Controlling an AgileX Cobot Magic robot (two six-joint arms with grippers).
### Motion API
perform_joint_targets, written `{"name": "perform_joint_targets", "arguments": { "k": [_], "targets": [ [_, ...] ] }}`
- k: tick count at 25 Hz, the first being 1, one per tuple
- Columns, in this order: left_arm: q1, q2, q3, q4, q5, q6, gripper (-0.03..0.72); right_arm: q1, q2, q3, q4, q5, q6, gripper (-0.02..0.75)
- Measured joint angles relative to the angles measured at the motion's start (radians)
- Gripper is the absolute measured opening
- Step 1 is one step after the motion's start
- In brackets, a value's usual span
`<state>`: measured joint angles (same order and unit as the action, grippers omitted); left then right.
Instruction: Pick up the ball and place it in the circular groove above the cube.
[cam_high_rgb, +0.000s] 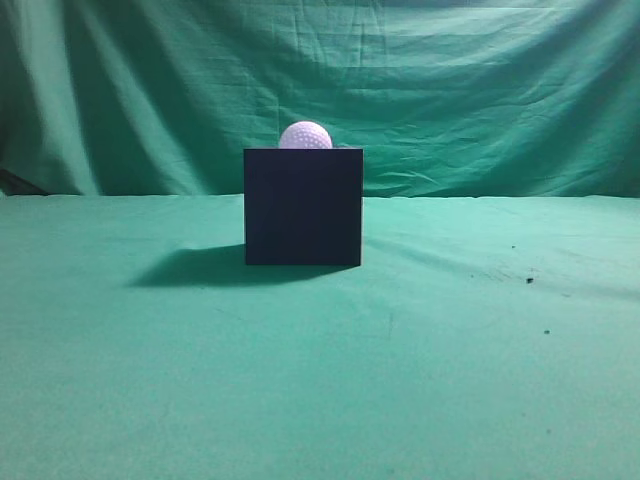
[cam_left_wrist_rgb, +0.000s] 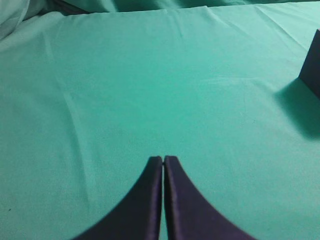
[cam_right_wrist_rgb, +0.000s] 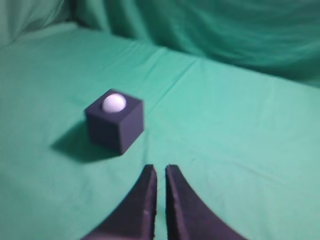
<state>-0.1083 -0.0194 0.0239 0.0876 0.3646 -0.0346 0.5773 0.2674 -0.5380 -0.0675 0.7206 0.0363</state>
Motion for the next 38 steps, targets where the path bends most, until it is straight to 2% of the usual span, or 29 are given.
{"name": "perform_joint_targets", "arguments": {
  "k": [5,9,13,19,24,38],
  "targets": [
    [0.0,0.0,0.0,0.0,0.0,0.0,0.0,-0.18,-0.133,0.211,0.018,-0.196,0.0,0.0],
    [0.0,0.0,0.0,0.0,0.0,0.0,0.0,-0.325,-0.222,0.346,0.05,-0.245,0.0,0.0],
    [0.0,0.0,0.0,0.0,0.0,0.0,0.0,-0.394,-0.275,0.45,0.052,-0.264,0.0,0.0],
    [0.0,0.0,0.0,0.0,0.0,0.0,0.0,-0.44,-0.278,0.551,0.056,-0.29,0.0,0.0],
    [0.0,0.0,0.0,0.0,0.0,0.0,0.0,-0.469,-0.278,0.565,0.076,-0.318,0.0,0.0],
    [0.0,0.0,0.0,0.0,0.0,0.0,0.0,-0.469,-0.278,0.565,0.078,-0.326,0.002,0.0]
  ]
}}
